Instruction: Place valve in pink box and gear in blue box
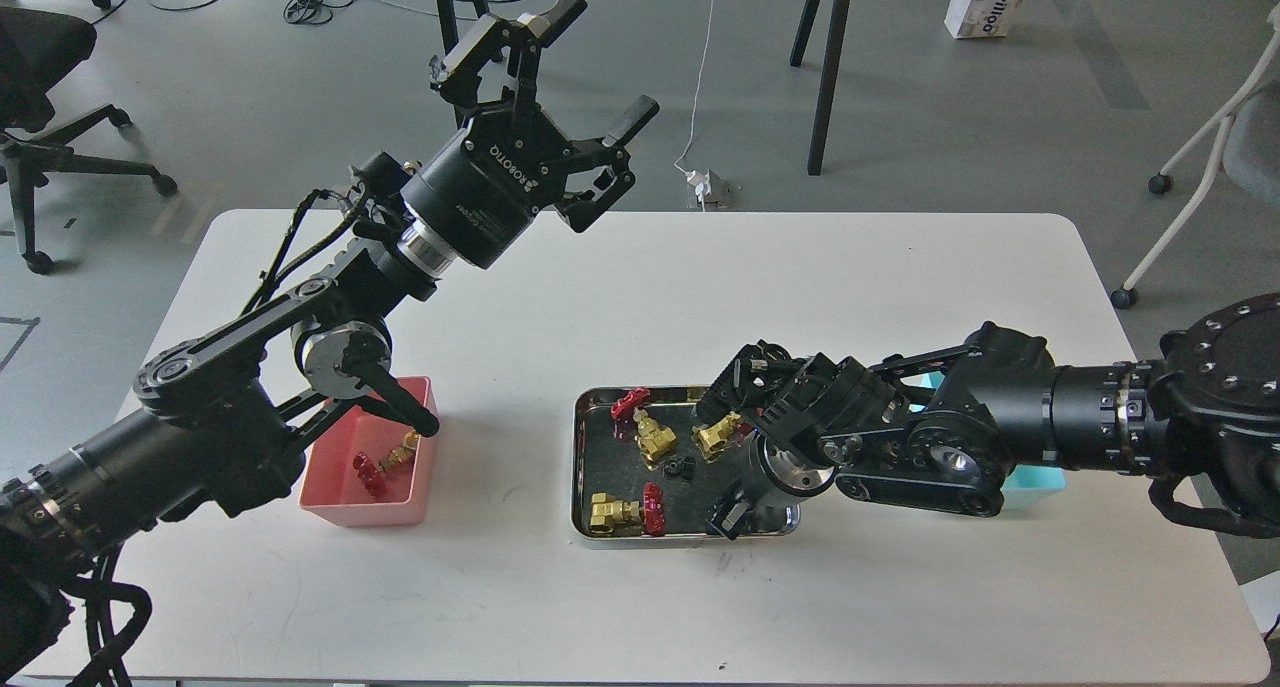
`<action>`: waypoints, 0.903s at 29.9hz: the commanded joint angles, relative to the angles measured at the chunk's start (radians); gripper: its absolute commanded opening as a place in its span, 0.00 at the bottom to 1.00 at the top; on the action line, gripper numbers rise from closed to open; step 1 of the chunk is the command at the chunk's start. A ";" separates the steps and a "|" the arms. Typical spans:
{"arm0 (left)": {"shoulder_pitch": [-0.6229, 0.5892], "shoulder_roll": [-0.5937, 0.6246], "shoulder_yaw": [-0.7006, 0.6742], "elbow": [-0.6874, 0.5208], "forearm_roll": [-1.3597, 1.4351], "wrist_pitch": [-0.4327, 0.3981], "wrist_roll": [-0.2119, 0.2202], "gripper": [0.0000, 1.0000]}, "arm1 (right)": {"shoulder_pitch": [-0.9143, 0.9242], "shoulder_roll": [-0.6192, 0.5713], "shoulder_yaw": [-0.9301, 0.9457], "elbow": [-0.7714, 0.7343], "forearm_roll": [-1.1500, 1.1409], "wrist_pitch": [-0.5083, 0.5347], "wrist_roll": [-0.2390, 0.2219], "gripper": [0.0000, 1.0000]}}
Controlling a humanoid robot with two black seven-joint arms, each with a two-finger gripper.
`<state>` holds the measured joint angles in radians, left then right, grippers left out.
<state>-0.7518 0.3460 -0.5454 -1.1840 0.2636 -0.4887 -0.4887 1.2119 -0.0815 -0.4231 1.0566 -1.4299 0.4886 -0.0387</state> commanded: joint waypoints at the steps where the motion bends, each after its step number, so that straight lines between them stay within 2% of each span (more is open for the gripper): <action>1: 0.000 -0.001 -0.001 0.001 -0.001 0.000 0.000 0.91 | 0.003 -0.003 -0.002 0.002 -0.001 0.000 0.000 0.27; 6: 0.000 -0.002 -0.001 0.001 0.000 0.000 0.000 0.91 | 0.008 -0.012 -0.002 0.002 0.000 0.000 0.000 0.18; 13: 0.000 -0.004 -0.001 0.001 -0.001 0.000 0.000 0.91 | 0.055 -0.087 0.039 0.029 0.019 0.000 0.000 0.15; 16: 0.000 -0.013 -0.001 0.001 -0.001 0.000 0.000 0.91 | 0.080 -0.182 0.119 0.078 0.020 0.000 0.000 0.15; 19: 0.000 -0.015 0.001 0.001 -0.001 0.000 0.000 0.91 | 0.104 -0.335 0.187 0.117 0.020 0.000 0.000 0.15; 23: 0.000 -0.019 0.001 0.001 0.000 0.000 0.000 0.92 | 0.107 -0.515 0.188 0.126 0.019 0.000 -0.003 0.15; 27: 0.000 -0.044 0.005 0.003 0.000 0.000 0.000 0.92 | 0.090 -0.599 0.152 0.125 0.011 0.000 -0.004 0.16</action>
<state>-0.7516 0.3172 -0.5436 -1.1826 0.2633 -0.4887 -0.4888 1.3115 -0.6228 -0.2432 1.1811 -1.4152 0.4888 -0.0420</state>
